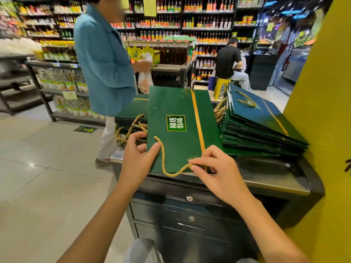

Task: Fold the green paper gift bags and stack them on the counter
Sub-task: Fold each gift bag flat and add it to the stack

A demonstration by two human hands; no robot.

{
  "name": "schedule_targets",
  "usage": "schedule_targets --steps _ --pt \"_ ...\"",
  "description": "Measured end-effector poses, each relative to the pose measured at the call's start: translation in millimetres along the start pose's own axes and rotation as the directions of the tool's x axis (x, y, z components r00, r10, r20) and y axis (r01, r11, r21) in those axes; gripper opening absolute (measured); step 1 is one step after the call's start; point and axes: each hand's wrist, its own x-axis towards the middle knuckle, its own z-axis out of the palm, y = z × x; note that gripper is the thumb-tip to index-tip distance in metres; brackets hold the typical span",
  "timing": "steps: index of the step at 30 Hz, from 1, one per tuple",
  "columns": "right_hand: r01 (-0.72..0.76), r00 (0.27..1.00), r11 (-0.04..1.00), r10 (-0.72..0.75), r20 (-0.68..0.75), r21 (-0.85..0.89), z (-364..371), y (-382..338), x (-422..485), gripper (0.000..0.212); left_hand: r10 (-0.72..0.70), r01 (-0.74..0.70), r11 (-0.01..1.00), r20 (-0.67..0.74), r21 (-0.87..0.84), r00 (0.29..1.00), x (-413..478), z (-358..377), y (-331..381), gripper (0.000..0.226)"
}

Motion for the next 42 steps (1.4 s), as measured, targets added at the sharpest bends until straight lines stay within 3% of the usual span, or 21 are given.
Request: schedule_targets --steps 9,17,19,23,28,33,42 --pt "0.042 0.994 0.995 -0.05 -0.096 -0.086 10.8 -4.6 22.7 0.013 -0.067 0.07 0.995 0.044 -0.067 0.997 -43.3 -18.9 -10.1 0.037" --pt "0.006 0.993 1.0 -0.005 -0.117 0.011 32.3 -10.7 55.9 0.02 -0.102 0.108 0.993 0.128 -0.038 0.986 -63.2 -23.7 -27.8 0.041" --pt "-0.011 0.992 0.999 0.015 -0.123 0.036 36.5 -9.7 57.2 0.024 -0.099 0.092 0.994 0.125 0.056 0.987 -60.9 -26.7 -32.3 0.045" --pt "-0.015 0.988 0.999 0.021 -0.151 0.043 40.9 -4.5 52.5 0.027 0.031 -0.047 0.933 0.052 0.357 0.998 -48.3 -37.1 -34.9 0.044" --pt "-0.011 0.991 0.998 0.019 -0.136 0.061 41.3 -2.6 52.2 0.028 0.274 -0.254 0.848 0.026 0.466 0.962 -21.7 -42.8 -20.2 0.032" --pt "-0.016 0.988 0.998 0.024 -0.149 0.057 41.8 -2.0 52.5 0.021 0.408 -0.416 0.717 0.146 0.559 0.901 17.7 -34.9 -9.9 0.026" --pt "-0.06 0.989 0.994 0.071 -0.131 0.086 41.5 -3.3 59.5 0.02 0.297 -0.321 0.903 0.124 0.286 0.947 33.4 -23.9 -17.0 0.025"
